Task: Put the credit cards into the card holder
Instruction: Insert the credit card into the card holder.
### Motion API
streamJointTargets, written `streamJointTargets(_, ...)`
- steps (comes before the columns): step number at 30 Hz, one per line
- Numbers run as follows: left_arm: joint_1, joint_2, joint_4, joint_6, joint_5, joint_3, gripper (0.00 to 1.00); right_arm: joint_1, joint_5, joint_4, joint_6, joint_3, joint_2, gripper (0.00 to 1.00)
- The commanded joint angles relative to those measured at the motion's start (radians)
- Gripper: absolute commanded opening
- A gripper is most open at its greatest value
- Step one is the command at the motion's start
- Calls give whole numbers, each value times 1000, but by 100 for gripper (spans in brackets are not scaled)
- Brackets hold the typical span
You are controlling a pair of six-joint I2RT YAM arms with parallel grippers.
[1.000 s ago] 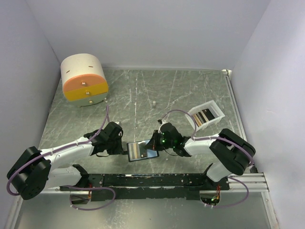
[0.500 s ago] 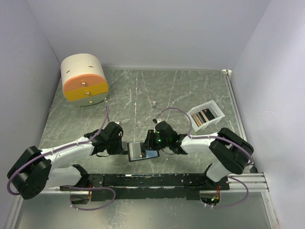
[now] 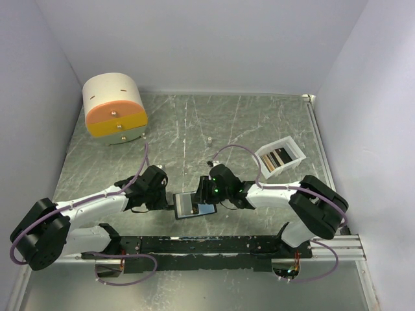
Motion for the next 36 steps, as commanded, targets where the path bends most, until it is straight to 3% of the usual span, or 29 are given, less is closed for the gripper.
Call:
streamJointTargets(1, 0, 14, 22, 8, 13, 13, 7, 14, 8, -12, -9, 28, 11, 38)
streamJointTargets(25, -1, 25, 49, -4, 29, 20, 7, 77, -32, 105, 25, 71, 104, 38)
streamJointTargets(31, -1, 9, 16, -4, -2, 39, 7, 73, 44, -64, -74, 120, 46, 38)
streamJointTargets(36, -1, -25, -10, 6, -27, 58, 16, 55, 160, -226, -209, 166, -63, 38)
